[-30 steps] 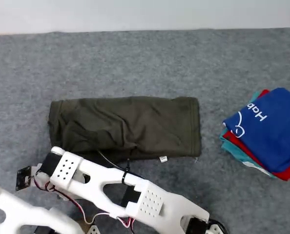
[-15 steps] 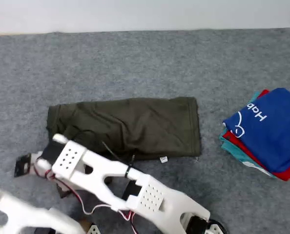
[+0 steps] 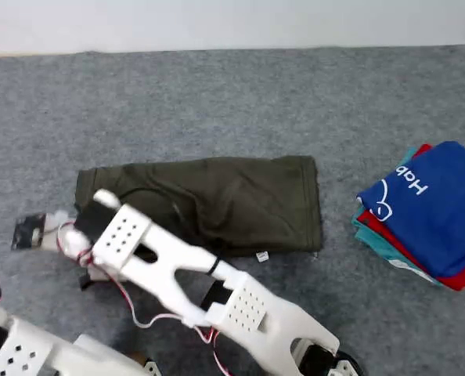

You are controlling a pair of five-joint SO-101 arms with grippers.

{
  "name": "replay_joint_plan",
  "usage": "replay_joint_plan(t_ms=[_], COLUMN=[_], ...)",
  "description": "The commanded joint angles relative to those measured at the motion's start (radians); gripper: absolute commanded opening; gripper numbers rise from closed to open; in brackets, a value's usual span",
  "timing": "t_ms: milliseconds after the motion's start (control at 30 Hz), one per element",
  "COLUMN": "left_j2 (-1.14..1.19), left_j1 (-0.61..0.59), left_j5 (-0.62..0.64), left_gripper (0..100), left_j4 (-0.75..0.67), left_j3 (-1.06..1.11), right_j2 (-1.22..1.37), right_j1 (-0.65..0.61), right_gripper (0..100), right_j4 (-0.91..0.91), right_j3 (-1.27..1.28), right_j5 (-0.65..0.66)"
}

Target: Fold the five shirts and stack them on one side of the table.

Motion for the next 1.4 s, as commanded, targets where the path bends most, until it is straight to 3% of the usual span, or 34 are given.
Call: replay_joint_plan(t_ms=[0,900,1133,1367], left_j2=[-0.012,-0.017,-0.017,-0.017], left_j1=[-0.006,0.003,0.003,0.002], left_j5=[0.008,0.008,0.008,0.008], left_gripper=[1,1,1,1], left_j4=[-0.005,-0.032,-0.032,-0.031], left_j3=[0.039,0.153,0.154,0.154], right_j2=[-0.01,0.11,0.143,0.134], right_j1=[0.077,0.309,0.315,0.326], right_gripper=[1.1,1.6,15.8,15.8], right_j4=[0.038,-0.147,-0.168,-0.216], right_j3=[-0.086,-0.106,-0.106,-0.129], right_j5=[0.012,0.098,0.092,0.092])
